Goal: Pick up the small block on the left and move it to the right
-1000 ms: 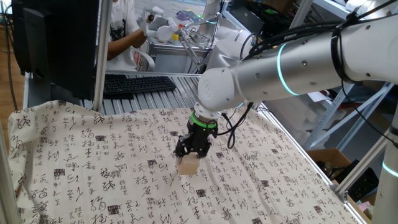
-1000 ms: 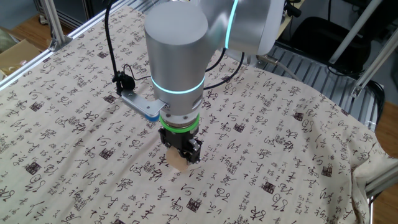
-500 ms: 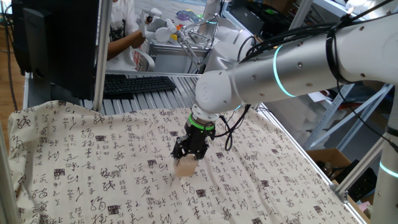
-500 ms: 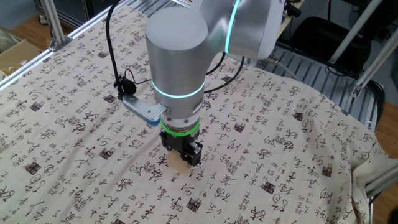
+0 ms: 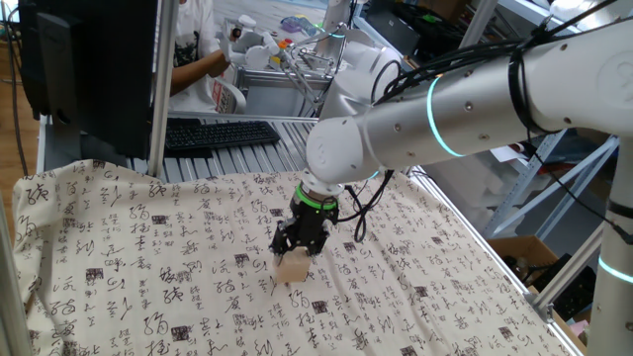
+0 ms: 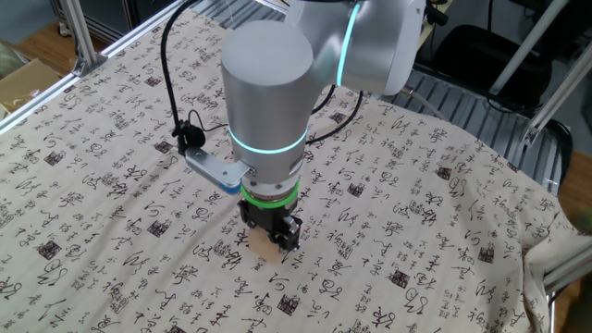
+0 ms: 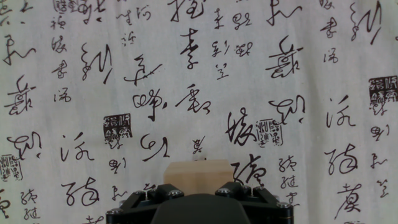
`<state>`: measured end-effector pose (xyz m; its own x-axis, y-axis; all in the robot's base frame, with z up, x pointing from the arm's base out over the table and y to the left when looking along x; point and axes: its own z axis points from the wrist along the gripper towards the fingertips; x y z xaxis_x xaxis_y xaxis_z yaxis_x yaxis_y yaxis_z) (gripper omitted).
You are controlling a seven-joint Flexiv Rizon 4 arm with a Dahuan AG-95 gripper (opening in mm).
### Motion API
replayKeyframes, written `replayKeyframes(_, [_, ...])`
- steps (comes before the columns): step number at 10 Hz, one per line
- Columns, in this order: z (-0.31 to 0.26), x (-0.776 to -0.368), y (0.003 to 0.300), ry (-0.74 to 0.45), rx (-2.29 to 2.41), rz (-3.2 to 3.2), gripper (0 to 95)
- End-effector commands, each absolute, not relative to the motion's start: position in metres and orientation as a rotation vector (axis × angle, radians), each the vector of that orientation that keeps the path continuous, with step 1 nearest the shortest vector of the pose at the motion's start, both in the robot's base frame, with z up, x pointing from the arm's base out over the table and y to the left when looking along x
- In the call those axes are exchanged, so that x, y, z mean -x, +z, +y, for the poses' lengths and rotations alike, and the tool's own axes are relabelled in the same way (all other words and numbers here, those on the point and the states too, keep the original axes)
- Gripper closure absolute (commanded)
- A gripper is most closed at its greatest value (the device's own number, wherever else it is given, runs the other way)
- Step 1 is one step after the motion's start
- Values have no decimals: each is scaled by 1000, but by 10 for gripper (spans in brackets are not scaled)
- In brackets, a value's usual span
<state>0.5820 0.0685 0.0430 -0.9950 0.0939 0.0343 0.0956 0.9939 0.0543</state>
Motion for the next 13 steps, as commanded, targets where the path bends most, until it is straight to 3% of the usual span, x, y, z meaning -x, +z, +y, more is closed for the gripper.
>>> replayKeyframes(1, [69,-584,39,-89,144,-3106,950])
replayKeyframes(11, [65,-584,26,-53,202,-3122,950])
replayKeyframes(13, [65,-584,26,-56,233,-3115,570])
